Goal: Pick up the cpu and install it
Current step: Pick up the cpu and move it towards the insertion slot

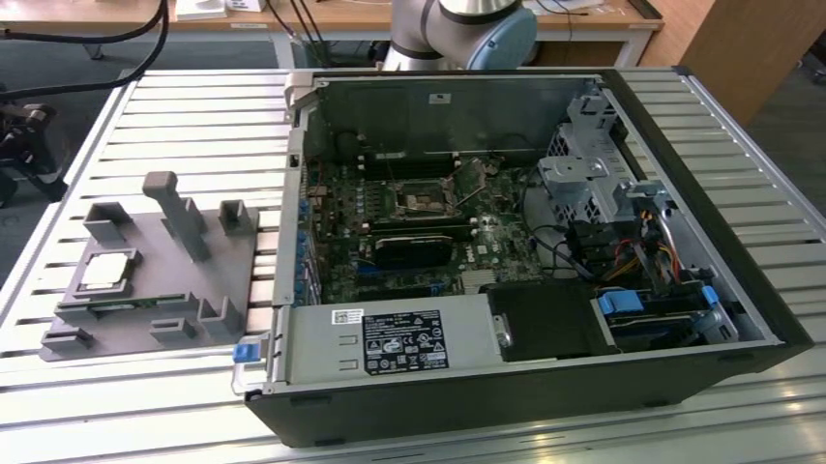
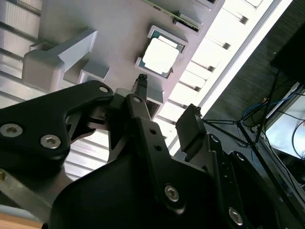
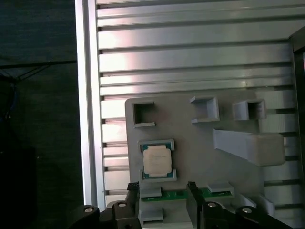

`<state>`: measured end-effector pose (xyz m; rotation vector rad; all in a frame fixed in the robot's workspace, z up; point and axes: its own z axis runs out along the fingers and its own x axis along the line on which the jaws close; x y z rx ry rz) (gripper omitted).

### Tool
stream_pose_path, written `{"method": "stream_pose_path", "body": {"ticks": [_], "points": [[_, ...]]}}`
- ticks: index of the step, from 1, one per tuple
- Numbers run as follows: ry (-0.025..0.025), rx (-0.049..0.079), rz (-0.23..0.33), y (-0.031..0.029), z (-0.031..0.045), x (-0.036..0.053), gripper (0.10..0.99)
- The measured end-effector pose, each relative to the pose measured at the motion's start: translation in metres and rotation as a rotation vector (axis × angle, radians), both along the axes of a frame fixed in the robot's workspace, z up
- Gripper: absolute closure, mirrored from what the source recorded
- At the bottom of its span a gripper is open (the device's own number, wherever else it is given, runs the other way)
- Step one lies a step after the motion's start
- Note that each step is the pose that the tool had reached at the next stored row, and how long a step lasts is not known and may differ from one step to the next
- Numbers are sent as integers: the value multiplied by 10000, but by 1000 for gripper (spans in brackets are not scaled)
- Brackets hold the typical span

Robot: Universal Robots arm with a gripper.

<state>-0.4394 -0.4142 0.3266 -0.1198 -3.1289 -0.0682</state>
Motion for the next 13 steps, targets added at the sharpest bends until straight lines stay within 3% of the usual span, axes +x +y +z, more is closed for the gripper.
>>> {"method": "stream_pose_path", "body": {"ticks": [1,2,13], "points": [[0,0,0,0,-6,0,561],[0,0,0,0,-22,0,498],[0,0,0,0,-106,0,498]]}}
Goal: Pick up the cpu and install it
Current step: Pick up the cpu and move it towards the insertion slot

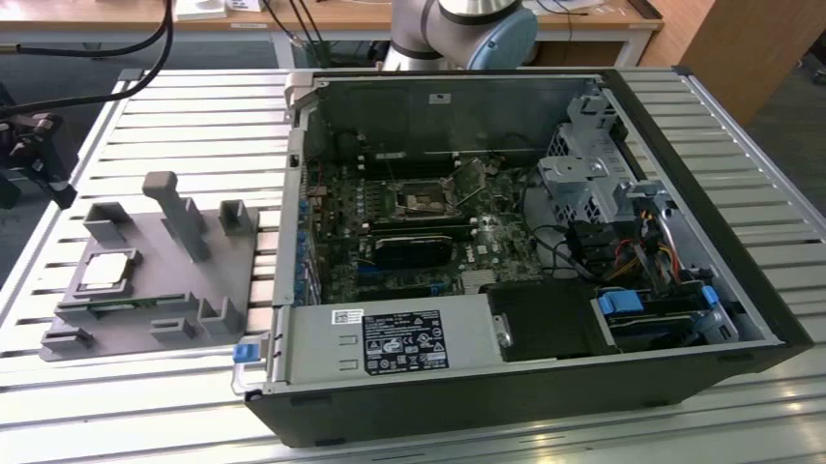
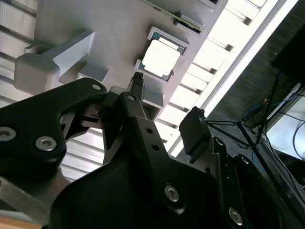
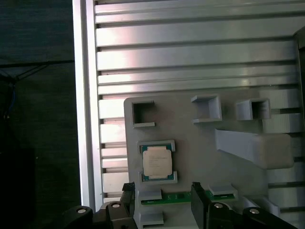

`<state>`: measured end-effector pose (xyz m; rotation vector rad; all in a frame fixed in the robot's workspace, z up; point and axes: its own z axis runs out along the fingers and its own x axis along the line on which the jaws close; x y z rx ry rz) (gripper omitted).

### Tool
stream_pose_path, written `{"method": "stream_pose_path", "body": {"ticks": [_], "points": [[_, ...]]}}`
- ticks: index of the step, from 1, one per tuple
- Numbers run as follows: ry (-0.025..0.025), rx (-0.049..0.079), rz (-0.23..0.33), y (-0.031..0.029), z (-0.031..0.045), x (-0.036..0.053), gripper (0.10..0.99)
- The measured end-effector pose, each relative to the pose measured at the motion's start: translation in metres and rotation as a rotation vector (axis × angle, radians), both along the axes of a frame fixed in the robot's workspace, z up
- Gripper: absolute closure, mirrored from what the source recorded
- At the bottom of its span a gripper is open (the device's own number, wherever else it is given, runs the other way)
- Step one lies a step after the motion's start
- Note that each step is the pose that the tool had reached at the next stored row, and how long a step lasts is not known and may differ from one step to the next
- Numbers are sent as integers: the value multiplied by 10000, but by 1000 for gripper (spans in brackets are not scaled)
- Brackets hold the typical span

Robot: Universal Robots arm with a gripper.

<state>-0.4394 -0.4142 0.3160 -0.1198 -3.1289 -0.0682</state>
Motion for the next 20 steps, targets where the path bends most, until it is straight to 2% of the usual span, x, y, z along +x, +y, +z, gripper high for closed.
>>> {"method": "stream_pose_path", "body": {"ticks": [20], "points": [[1,18,1,-5,-167,0,498]]}}
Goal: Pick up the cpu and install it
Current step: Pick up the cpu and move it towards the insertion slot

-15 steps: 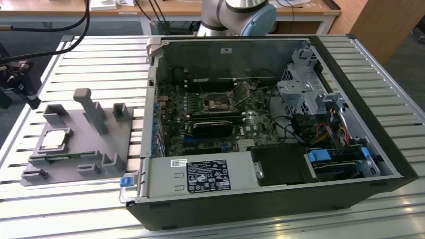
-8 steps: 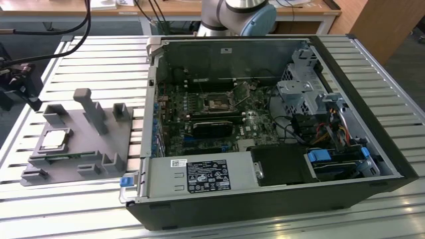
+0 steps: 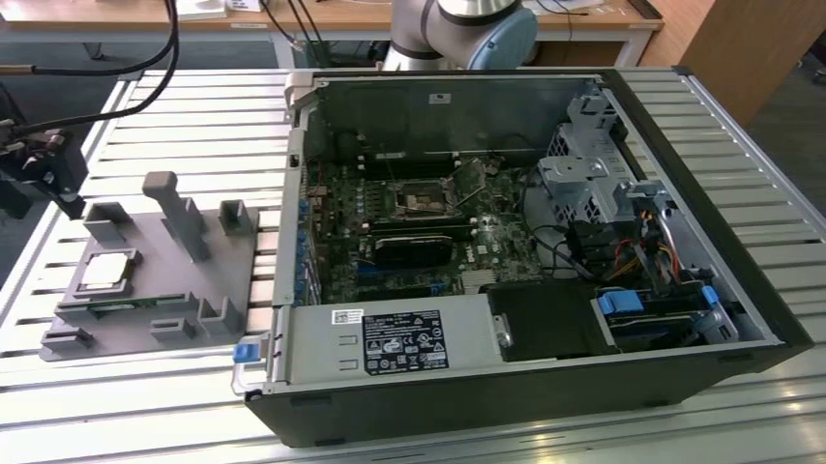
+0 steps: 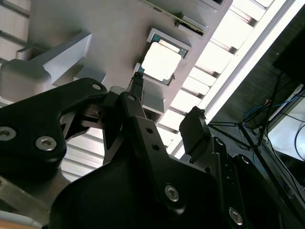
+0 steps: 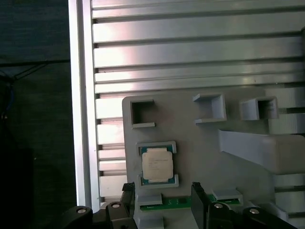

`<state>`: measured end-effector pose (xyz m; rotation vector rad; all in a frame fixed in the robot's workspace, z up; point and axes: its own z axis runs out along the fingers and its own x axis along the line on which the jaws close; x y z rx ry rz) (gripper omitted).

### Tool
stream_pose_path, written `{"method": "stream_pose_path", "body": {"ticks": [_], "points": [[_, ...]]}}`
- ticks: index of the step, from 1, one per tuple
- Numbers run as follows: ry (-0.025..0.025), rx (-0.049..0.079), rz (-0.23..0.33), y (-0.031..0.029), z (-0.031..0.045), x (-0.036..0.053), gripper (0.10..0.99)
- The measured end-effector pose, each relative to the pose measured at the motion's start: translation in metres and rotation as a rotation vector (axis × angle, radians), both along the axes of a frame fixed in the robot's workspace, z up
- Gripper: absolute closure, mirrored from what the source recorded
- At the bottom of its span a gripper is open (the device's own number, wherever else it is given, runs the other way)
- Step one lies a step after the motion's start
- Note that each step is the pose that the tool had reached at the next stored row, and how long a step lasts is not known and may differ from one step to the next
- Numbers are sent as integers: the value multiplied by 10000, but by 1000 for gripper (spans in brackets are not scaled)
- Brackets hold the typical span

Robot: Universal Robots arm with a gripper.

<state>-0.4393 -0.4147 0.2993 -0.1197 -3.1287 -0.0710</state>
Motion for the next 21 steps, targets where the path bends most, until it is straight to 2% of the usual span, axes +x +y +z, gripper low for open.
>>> {"method": "stream_pose_path", "body": {"ticks": [6,15,21], "points": [[10,1,233,-16,-109,-1,498],[11,9,250,-16,-271,-1,498],[11,10,250,-17,-314,-1,498]]}}
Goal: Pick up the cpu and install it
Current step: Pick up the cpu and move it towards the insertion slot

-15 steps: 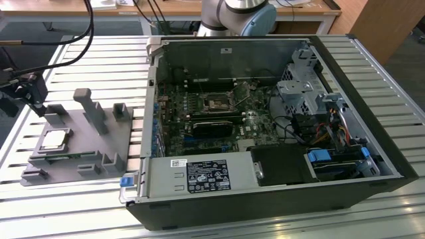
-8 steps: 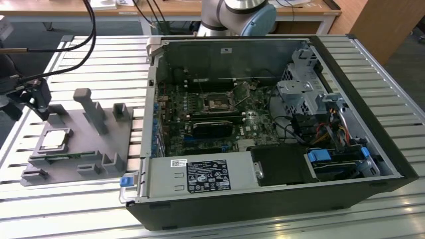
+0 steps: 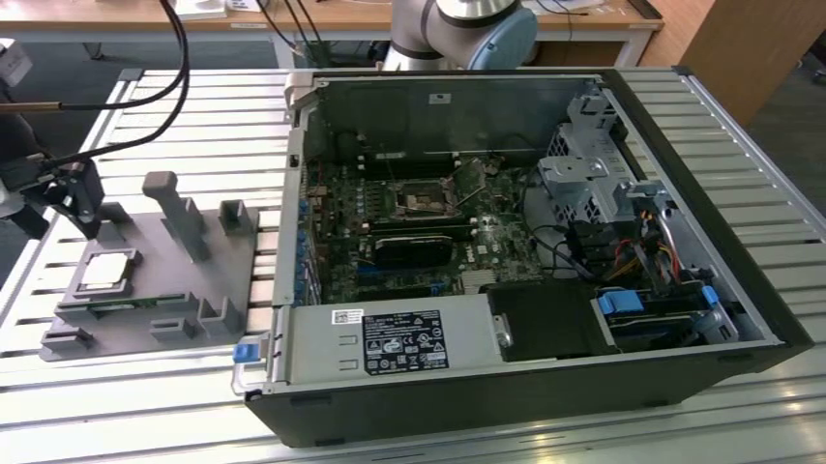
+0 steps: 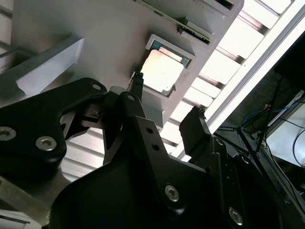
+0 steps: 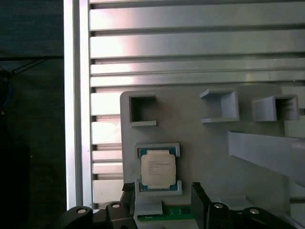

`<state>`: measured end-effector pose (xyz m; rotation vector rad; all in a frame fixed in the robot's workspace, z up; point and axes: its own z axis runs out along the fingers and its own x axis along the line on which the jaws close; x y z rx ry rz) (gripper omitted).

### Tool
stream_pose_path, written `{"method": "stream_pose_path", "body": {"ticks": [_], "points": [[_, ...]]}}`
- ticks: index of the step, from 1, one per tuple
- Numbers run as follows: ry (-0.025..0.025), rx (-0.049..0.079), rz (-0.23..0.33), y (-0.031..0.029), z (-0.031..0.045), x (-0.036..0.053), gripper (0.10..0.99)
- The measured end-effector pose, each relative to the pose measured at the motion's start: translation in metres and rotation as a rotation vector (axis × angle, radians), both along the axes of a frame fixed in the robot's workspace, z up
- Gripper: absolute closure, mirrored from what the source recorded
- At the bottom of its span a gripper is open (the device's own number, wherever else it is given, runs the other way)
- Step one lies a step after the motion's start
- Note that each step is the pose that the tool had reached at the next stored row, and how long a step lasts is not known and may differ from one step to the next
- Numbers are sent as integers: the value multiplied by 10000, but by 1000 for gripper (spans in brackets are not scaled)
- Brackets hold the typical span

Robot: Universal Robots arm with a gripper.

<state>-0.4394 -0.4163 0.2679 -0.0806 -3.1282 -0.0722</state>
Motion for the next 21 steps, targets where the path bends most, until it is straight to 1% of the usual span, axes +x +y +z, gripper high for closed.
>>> {"method": "stream_pose_path", "body": {"ticks": [6,21], "points": [[0,3,2,0,-37,0,498],[1,2,2,0,-92,0,498]]}}
